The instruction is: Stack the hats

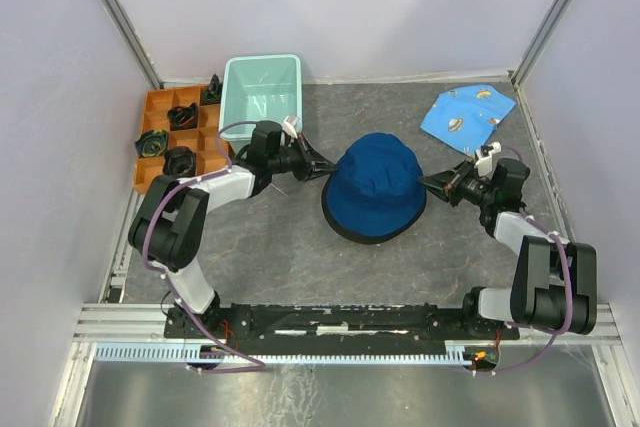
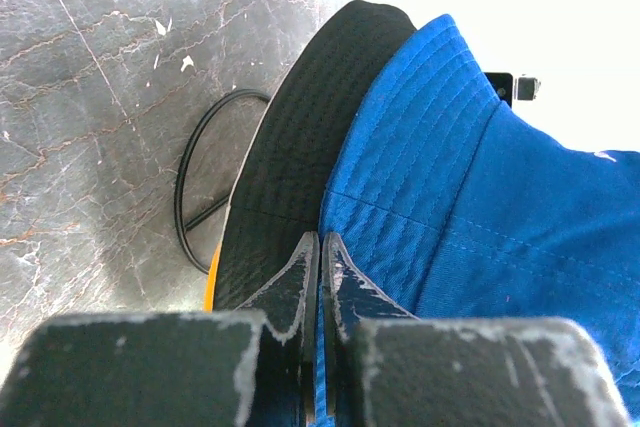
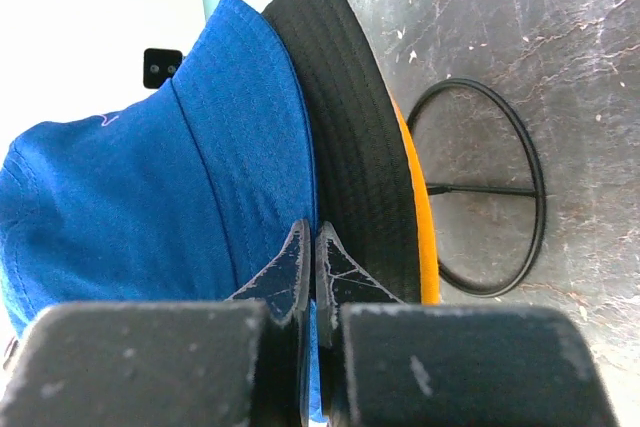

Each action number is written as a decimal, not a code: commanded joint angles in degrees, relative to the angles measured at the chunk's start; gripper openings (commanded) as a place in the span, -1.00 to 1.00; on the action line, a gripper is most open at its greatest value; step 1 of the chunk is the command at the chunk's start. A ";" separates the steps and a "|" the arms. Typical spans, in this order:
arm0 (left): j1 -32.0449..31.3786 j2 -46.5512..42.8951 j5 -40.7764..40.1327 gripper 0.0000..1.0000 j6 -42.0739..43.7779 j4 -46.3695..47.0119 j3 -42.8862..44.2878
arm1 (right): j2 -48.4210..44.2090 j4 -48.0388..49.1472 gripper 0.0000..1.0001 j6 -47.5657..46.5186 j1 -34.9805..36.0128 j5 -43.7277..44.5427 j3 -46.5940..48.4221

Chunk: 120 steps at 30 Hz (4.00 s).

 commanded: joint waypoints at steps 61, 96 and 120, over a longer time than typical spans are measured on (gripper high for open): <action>4.47 -49.44 -59.95 0.98 27.26 -30.18 -9.44 | -1.48 -54.63 0.98 -38.01 0.10 39.89 33.03; 16.31 -9.96 -48.86 0.98 63.41 79.86 -54.90 | -0.04 -51.81 0.99 -38.07 0.72 32.19 35.49; 21.00 -12.57 -44.32 0.98 59.43 53.38 -42.61 | -6.69 10.16 0.99 -54.00 8.66 58.39 -5.99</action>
